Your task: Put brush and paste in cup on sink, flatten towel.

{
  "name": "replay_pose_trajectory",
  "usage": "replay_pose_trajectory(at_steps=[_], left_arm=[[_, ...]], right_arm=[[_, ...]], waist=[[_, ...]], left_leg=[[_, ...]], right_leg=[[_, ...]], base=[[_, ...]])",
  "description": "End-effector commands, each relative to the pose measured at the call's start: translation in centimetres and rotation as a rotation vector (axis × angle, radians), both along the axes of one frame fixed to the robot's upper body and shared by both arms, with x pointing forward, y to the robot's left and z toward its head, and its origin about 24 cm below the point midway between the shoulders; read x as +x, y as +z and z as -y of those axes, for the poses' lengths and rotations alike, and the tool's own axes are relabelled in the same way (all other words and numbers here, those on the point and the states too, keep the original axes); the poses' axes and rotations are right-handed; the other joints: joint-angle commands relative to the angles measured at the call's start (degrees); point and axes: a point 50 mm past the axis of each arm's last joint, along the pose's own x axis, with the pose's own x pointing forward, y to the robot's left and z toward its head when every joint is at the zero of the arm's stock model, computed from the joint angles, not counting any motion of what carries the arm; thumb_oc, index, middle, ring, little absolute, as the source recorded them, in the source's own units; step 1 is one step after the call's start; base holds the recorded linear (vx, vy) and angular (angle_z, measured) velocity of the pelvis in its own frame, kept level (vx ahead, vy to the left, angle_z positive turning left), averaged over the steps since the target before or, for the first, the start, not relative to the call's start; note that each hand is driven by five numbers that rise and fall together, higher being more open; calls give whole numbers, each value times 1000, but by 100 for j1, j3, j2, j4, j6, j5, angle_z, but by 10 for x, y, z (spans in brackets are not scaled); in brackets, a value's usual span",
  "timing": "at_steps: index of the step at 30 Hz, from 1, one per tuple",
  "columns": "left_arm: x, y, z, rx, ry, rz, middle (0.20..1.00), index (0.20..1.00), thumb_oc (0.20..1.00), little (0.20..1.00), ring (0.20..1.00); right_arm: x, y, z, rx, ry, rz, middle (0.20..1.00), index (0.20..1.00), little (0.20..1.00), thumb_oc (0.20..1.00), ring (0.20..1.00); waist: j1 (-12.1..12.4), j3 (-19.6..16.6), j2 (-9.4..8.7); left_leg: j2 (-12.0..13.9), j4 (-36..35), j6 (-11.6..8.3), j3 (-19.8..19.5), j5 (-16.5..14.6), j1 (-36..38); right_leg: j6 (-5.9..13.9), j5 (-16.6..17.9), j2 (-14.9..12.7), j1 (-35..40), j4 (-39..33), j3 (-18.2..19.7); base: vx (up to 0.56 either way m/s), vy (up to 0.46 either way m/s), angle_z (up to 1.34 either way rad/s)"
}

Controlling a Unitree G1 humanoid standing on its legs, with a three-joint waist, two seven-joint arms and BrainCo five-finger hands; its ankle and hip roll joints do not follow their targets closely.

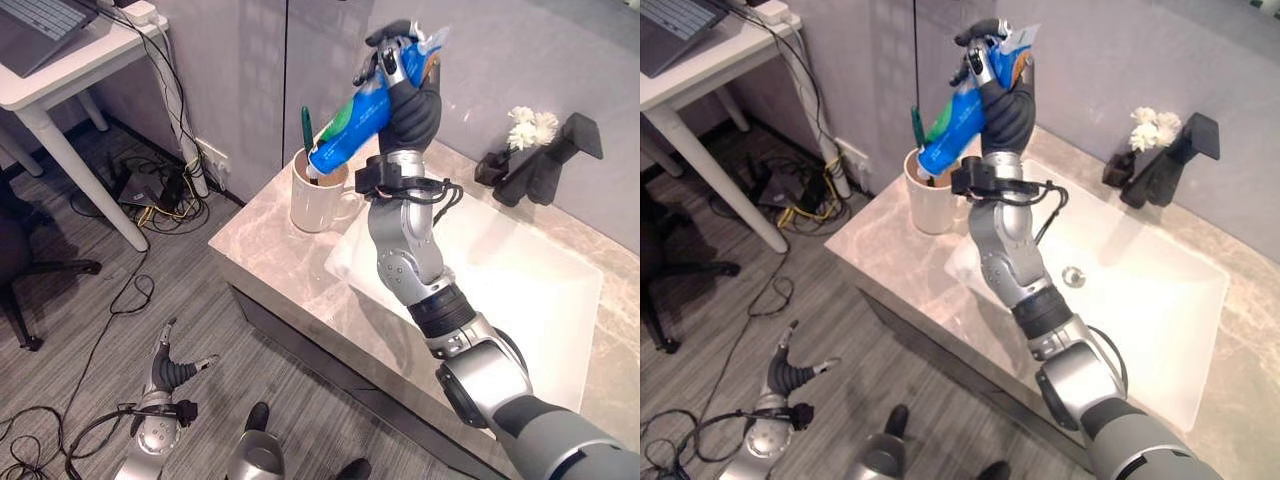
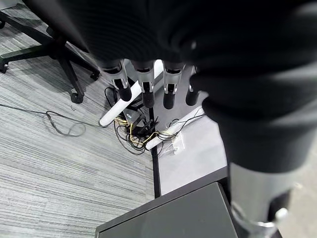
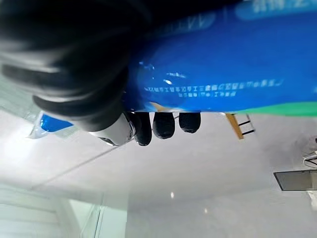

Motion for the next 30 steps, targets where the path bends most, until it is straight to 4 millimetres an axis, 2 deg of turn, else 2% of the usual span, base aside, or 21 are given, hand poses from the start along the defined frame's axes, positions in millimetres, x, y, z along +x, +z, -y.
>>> replay_pose_trajectory(at_steps=[1, 10, 20, 30], left_arm=[[9, 16, 2, 22, -49, 86, 1000, 1000, 1000, 1000, 1000], [7, 20, -6, 38, -18, 99, 1000, 1000, 1000, 1000, 1000], [5, 21, -10, 47, -12, 97, 1000, 1000, 1000, 1000, 1000], [3, 18, -12, 42, 1, 93, 1000, 1000, 1000, 1000, 1000]], right_arm=[[-24, 46, -9, 28, 50, 222, 200, 200, 200, 200, 200], [-31, 48, -18, 11, 81, 242, 200, 200, 200, 200, 200], [-18, 48, -21, -51, 46, 199, 200, 200, 200, 200, 200], [-9, 50, -18, -147, -56, 204, 200, 200, 200, 200, 200]], waist=[[44, -4, -130], [92, 70, -237], [125, 115, -367], [120, 125, -356]], left_leg=[[-286, -183, 337, -180, -10, 70], [-290, -180, 342, -190, -5, 17], [-294, -207, 340, -192, -16, -11], [-297, -232, 338, -190, -11, -26]], right_leg=[[372, 540, -233, 247, 257, 466], [368, 578, -215, 190, 249, 502], [374, 617, -195, 136, 230, 512], [374, 613, -183, 104, 218, 525]], base=[[0, 0, 0], [-1, 2, -2], [0, 0, 0], [0, 0, 0]])
